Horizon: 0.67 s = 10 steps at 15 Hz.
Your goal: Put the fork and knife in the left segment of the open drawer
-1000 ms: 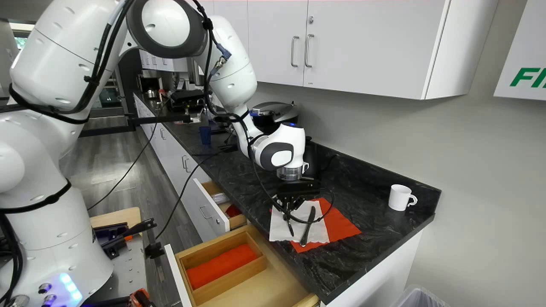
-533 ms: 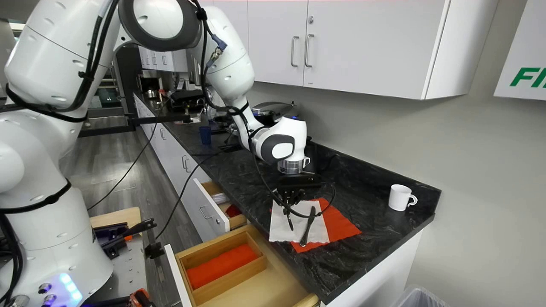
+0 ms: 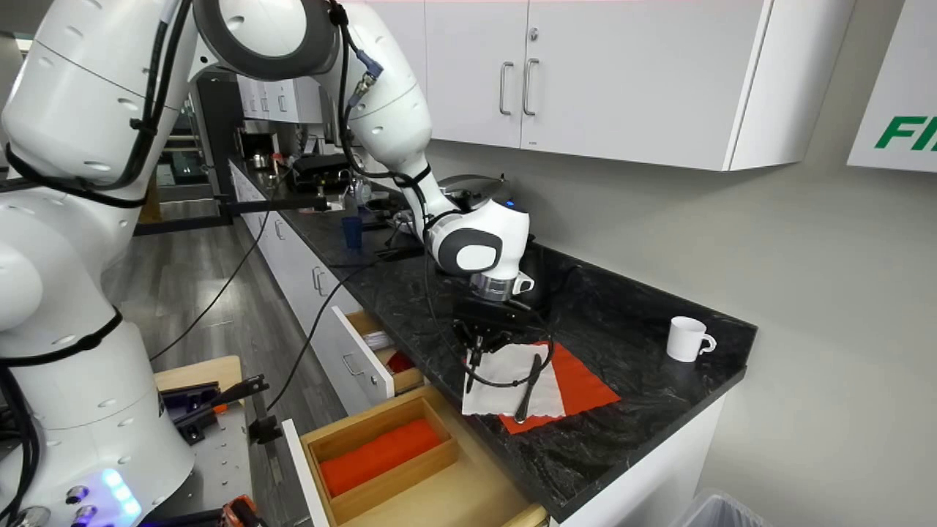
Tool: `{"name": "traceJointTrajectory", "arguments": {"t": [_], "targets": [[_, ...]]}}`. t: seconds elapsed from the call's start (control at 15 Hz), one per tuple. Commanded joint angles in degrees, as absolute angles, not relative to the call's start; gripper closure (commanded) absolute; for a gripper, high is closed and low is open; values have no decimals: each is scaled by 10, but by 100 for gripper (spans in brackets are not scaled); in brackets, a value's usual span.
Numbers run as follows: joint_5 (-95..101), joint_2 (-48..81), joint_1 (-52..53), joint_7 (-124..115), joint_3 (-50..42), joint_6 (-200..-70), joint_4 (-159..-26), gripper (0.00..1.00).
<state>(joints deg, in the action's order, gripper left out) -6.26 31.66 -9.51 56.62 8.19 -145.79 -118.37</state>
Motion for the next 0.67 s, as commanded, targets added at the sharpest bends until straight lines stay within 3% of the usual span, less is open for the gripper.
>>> {"name": "traceJointTrajectory", "arguments": {"t": [0.0, 0.6], "targets": [[-100, 273, -85, 484, 93, -1515, -1256, 95], [-69, 198, 15, 178, 78, -1747, -1457, 95]]}}
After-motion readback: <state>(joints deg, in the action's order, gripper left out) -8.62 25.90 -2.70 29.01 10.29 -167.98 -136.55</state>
